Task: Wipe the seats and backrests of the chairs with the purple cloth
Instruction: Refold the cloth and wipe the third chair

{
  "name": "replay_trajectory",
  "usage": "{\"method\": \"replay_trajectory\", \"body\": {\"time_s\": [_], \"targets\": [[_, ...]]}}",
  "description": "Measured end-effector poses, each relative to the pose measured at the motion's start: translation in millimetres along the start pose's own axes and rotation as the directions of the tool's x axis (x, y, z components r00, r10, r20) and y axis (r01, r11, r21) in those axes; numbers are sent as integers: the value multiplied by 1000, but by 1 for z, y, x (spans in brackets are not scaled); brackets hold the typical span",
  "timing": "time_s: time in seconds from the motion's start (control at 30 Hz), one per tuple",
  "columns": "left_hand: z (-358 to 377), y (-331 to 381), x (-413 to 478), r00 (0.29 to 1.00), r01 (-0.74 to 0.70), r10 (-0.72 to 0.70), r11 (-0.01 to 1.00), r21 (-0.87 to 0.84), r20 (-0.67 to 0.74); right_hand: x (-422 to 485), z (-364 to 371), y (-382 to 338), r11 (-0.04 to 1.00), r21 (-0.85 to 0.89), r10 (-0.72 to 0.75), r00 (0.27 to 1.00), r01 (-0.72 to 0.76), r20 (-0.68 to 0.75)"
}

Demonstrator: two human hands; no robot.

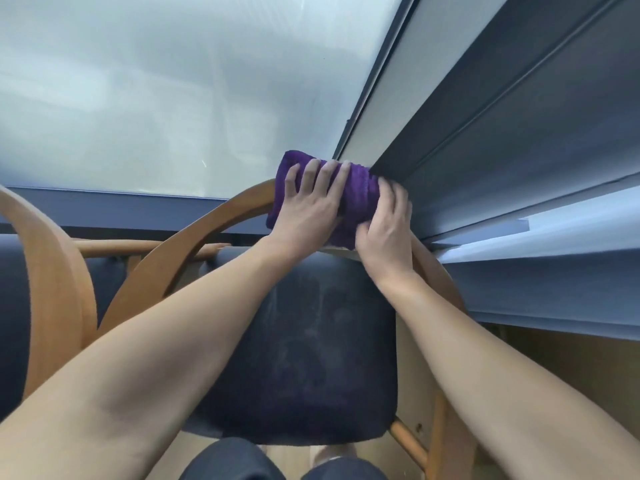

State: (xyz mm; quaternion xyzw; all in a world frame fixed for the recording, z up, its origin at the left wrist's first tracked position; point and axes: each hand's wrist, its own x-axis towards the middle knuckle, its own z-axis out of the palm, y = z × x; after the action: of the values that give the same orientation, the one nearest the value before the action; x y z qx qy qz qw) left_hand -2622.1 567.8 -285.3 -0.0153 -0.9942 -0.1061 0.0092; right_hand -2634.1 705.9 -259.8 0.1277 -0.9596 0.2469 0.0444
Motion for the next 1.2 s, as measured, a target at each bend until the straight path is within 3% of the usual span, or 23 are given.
{"method": "replay_trajectory", "body": {"time_s": [0.07,0.13,0.23,0.3,0.4,0.47,0.6,0.77,0.83,0.9,0.97,1.1,1.2], "targets": [[-3,-10,-2,1000,-20,19,997,-72,-14,-6,-1,-4,991,-10,-133,990,133,-54],[-9,-27,-8,1000,-10,11,984,-176,3,-8,4,-12,965,-78,-250,968,250,6],[-18,-49,-26,996,79,-69,969,-234,54,-5,14,-24,930,-263,-220,961,258,166],[-21,-61,-39,984,166,-144,955,-247,105,-1,21,-34,894,-344,-239,955,287,174],[-21,-70,-53,976,193,-160,948,-255,145,10,37,-47,850,-330,-347,908,410,235],[-21,-67,-54,981,181,-157,954,-237,116,15,47,-49,840,-335,-309,884,426,351],[-20,-54,-48,980,197,-187,959,-201,70,12,53,-40,840,-367,-291,904,398,314],[-15,-29,-45,989,148,-145,977,-154,30,-7,45,-16,886,-300,-332,936,353,121],[-12,-17,-43,997,81,-80,988,-130,10,-16,39,6,921,-297,-240,967,253,82],[-6,-2,-38,999,-30,31,998,-59,12,-26,26,43,964,-266,-7,999,19,45],[1,16,-31,993,-106,104,994,35,47,-39,10,88,953,-261,173,984,-154,49],[10,49,-20,985,-171,167,981,94,50,-58,0,127,949,-306,114,987,-76,111],[11,63,-19,981,-185,182,982,49,62,-49,13,108,935,-314,192,980,-165,56]]}}
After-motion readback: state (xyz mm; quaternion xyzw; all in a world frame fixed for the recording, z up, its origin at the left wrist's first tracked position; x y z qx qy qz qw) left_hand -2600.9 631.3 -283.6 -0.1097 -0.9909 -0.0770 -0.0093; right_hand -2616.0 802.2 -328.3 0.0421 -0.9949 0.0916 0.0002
